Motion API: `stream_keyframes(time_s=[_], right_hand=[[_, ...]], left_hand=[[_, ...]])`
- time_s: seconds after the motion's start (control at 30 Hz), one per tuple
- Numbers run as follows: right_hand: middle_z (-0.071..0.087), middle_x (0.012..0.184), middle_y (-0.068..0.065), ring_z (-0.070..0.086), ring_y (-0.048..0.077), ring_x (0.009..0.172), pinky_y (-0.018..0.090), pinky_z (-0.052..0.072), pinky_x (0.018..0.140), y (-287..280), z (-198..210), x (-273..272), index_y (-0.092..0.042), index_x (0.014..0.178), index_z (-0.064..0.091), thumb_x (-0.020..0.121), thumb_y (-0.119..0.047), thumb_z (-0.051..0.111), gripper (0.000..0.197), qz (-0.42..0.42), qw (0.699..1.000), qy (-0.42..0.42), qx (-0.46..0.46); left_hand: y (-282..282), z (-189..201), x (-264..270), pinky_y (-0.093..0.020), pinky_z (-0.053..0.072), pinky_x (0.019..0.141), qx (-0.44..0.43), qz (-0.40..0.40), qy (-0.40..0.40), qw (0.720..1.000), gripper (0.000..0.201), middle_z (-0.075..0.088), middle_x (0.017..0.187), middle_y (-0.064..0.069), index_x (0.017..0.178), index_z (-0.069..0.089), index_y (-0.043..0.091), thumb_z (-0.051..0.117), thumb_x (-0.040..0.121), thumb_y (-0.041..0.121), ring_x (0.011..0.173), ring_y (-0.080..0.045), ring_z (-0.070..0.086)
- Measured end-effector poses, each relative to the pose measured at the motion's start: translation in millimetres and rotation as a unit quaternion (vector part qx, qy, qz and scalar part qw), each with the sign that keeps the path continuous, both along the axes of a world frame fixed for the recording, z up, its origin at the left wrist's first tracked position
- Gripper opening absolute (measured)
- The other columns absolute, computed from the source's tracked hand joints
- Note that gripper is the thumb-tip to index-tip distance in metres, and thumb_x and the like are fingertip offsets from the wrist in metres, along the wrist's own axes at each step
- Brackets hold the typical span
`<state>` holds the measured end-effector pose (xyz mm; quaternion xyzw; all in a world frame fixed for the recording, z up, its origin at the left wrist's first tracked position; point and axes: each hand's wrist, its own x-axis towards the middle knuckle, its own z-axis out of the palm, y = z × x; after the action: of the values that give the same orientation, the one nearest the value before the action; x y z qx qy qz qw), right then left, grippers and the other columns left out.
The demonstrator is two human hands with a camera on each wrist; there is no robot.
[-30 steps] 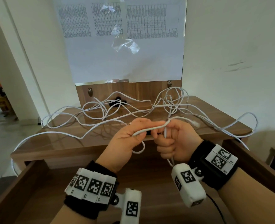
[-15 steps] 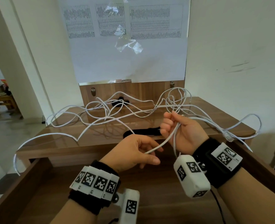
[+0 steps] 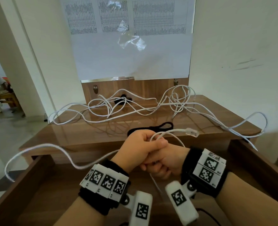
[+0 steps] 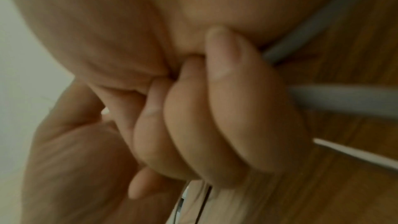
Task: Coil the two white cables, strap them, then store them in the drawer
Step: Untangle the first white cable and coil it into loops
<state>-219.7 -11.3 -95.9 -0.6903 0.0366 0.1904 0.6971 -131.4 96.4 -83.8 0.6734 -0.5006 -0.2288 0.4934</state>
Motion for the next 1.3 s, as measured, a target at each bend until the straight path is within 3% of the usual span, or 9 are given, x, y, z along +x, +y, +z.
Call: stream_keyframes(time_s=[0.13,0.23,0.4,0.5,0.63,0.73,0.93,1.07,1.3], right_hand=[[0.054,0.064,0.007,0.05,0.015,0.051,0.025,0.047,0.052,0,6,-1,-0.002,0.095,0.062,0.092,-0.021,0.054,0.02,-0.055,0.996,-0.067,-0.031],[0.071,0.099,0.017,0.069,0.028,0.088,0.032,0.057,0.082,-4,16,-5,0.003,0.109,0.066,0.093,-0.016,0.056,0.026,-0.153,0.966,-0.166,-0.128],[0.072,0.087,0.002,0.069,0.019,0.079,0.03,0.058,0.068,-10,24,-9,-0.014,0.093,0.071,0.092,-0.021,0.058,0.016,-0.428,0.832,-0.328,-0.129],[0.067,0.096,-0.006,0.063,0.012,0.09,0.033,0.053,0.082,-30,18,-6,-0.026,0.104,0.064,0.09,-0.04,0.058,0.021,-0.537,0.757,-0.284,-0.239],[0.064,0.073,0.009,0.06,0.023,0.059,0.03,0.052,0.053,-33,19,-5,-0.005,0.108,0.062,0.096,-0.044,0.047,0.044,-0.429,0.883,-0.188,-0.019],[0.039,0.048,0.005,0.027,0.013,0.033,0.019,0.021,0.037,-25,19,-5,0.003,0.101,0.062,0.102,-0.037,0.035,0.048,-0.341,0.924,-0.172,0.022],[0.032,0.045,-0.001,0.024,0.007,0.033,0.016,0.02,0.035,-15,20,-4,0.003,0.097,0.058,0.099,-0.007,0.043,0.018,-0.294,0.935,-0.199,-0.014],[0.033,0.05,0.001,0.025,0.012,0.038,0.021,0.021,0.038,-12,14,-3,-0.002,0.093,0.066,0.09,-0.024,0.062,0.023,-0.318,0.922,-0.212,-0.067],[0.03,0.039,-0.001,0.021,0.01,0.03,0.02,0.017,0.036,-27,19,-2,0.003,0.077,0.061,0.098,-0.016,0.045,0.033,-0.434,0.872,-0.224,0.019]], left_hand=[[-3,1,4,-0.041,0.058,0.075,-0.088,0.074,0.121,0.986,0.017,0.075,0.085,-0.008,0.089,0.069,0.009,0.055,0.097,0.012,0.079,-0.025,0.07],[-2,1,14,-0.033,0.055,0.071,-0.157,0.144,0.164,0.963,0.022,0.069,0.072,-0.006,0.092,0.067,0.007,0.047,0.101,0.012,0.068,-0.018,0.065],[0,-3,30,-0.025,0.039,0.049,-0.242,0.18,0.233,0.924,0.029,0.041,0.057,0.0,0.087,0.057,0.007,0.036,0.106,0.015,0.045,-0.01,0.034],[2,1,29,-0.019,0.032,0.041,-0.234,0.101,0.291,0.922,0.028,0.037,0.058,0.001,0.089,0.054,0.007,0.034,0.106,0.017,0.044,-0.008,0.028],[2,1,25,-0.019,0.026,0.038,-0.113,0.044,0.22,0.968,0.028,0.039,0.055,0.001,0.085,0.054,0.009,0.036,0.105,0.017,0.04,-0.008,0.028],[-2,-4,17,-0.023,0.029,0.039,-0.06,0.054,0.115,0.99,0.03,0.041,0.057,0.001,0.08,0.052,0.011,0.039,0.105,0.022,0.04,-0.01,0.03],[-5,-7,22,-0.022,0.031,0.047,-0.048,0.108,0.004,0.993,0.035,0.045,0.056,0.004,0.074,0.056,0.017,0.043,0.103,0.031,0.042,-0.005,0.037],[0,-5,23,-0.024,0.027,0.042,0.008,0.062,0.038,0.997,0.035,0.038,0.053,0.001,0.074,0.054,0.014,0.046,0.102,0.034,0.04,-0.01,0.031],[0,0,18,-0.019,0.03,0.04,-0.04,-0.028,0.186,0.981,0.028,0.04,0.058,0.001,0.093,0.057,0.008,0.035,0.106,0.019,0.041,-0.007,0.028]])
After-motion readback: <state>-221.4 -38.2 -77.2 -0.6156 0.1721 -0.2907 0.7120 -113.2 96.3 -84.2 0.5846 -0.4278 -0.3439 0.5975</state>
